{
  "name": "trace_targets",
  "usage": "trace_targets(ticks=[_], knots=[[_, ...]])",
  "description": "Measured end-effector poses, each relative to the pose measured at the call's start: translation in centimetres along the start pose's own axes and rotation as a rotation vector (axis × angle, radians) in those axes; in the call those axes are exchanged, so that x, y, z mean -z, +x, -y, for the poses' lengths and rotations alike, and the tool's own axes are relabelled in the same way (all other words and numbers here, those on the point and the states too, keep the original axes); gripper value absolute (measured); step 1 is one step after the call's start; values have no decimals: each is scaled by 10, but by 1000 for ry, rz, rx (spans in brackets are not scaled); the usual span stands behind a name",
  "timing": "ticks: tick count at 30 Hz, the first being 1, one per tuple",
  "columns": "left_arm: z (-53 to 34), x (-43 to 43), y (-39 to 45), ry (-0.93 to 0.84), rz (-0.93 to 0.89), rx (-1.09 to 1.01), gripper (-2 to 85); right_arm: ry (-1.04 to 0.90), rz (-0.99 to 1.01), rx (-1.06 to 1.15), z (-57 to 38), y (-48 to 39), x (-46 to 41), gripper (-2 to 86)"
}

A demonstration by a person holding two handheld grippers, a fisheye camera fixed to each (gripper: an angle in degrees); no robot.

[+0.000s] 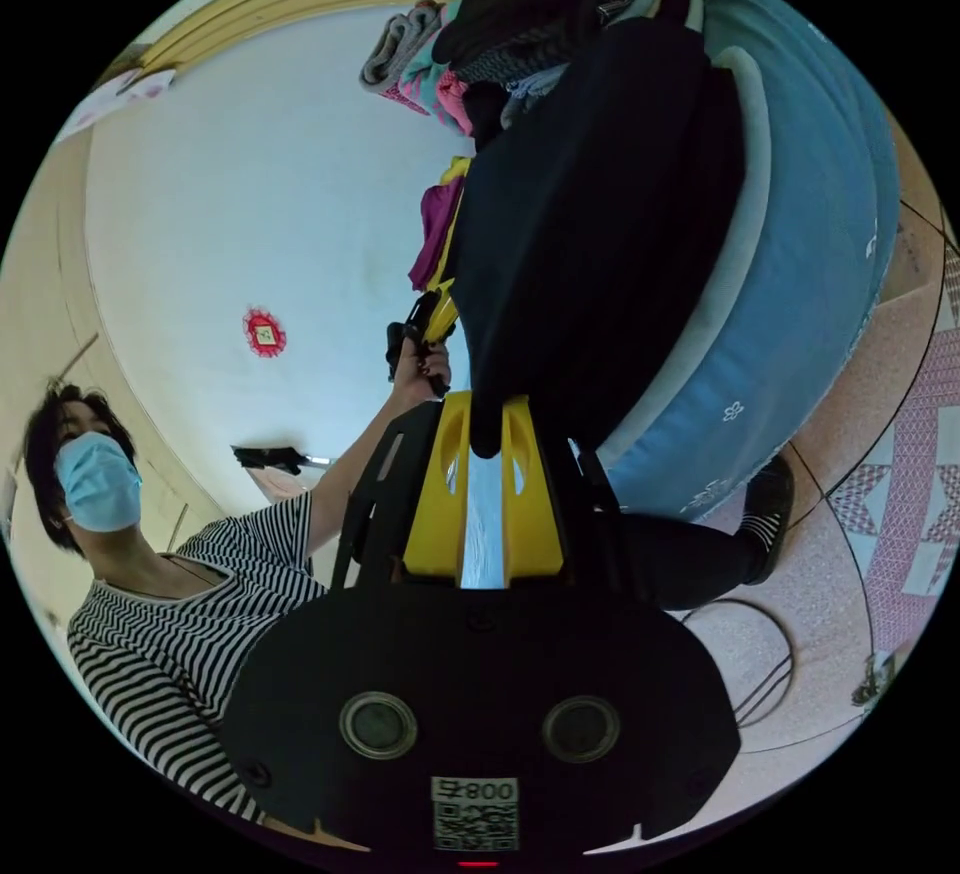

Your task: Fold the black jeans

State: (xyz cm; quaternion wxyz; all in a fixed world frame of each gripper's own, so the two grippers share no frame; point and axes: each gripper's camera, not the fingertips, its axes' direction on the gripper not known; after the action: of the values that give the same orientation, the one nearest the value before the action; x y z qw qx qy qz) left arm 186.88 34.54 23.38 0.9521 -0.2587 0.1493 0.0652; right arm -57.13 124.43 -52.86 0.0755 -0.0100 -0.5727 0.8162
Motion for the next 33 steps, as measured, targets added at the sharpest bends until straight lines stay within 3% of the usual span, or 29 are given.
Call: trace_targets(ticks=[12, 17, 20, 24, 26, 28, 33], knots=[[70, 44, 165, 77, -35, 6, 98, -33, -1, -19, 45, 12, 62, 63], [74, 88, 278, 195, 187, -122, 80, 65, -154, -4, 56, -7, 113, 20], [82, 90, 353, 189, 267, -275, 65, 118, -271, 127, 79, -52, 125, 7], [103, 64, 436, 94, 474, -432, 34, -30, -505, 408, 122, -126, 54, 2], [118, 39, 469, 11, 684, -459, 14, -155, -599, 496, 133, -139, 2, 1], [126, 17, 481, -98, 811, -481, 8, -259, -808, 579, 137, -135, -58, 1], [128, 6, 520, -124, 910, -511, 2, -208, -813, 607, 139, -143, -81, 1]])
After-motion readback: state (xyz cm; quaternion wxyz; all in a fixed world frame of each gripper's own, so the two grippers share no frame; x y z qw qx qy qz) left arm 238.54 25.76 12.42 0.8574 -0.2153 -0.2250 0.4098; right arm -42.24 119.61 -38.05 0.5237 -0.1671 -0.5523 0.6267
